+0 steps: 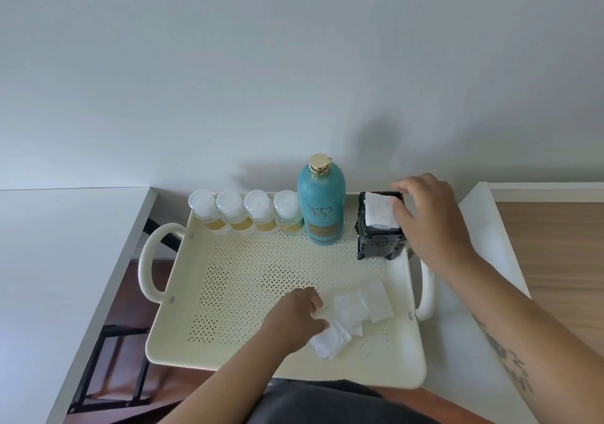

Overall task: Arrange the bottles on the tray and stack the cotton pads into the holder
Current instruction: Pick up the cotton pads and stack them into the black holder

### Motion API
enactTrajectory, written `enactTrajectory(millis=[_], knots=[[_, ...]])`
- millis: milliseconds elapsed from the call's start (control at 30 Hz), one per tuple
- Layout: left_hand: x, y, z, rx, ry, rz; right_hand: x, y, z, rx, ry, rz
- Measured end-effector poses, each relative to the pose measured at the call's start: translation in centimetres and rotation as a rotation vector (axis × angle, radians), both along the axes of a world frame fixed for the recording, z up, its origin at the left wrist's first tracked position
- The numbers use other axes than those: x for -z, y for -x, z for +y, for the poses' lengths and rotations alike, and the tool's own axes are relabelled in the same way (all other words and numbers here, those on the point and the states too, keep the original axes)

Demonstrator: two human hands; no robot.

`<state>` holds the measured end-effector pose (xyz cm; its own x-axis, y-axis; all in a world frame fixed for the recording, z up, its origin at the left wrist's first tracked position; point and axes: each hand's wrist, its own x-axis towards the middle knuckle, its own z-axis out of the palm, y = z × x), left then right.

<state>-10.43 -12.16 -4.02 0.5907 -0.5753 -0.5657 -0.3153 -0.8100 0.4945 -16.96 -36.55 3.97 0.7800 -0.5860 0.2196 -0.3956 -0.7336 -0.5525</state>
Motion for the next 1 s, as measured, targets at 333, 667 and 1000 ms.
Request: enactTrajectory(millis=[333,667,1000], knots=[[0.8,0.3,0.1,0.010,-0.022,-0.015,3.0,1.8,1.2,-0.310,0.164,0.068],[-0.5,-0.8,1.7,-0.116,0.149,0.075,3.2,1.7,1.7,-0.310,0.355,0.193],[-2.8,-1.5,2.2,-0.157,0.223,0.125,3.0,1.7,1.8,-0.300,0.333,0.117]])
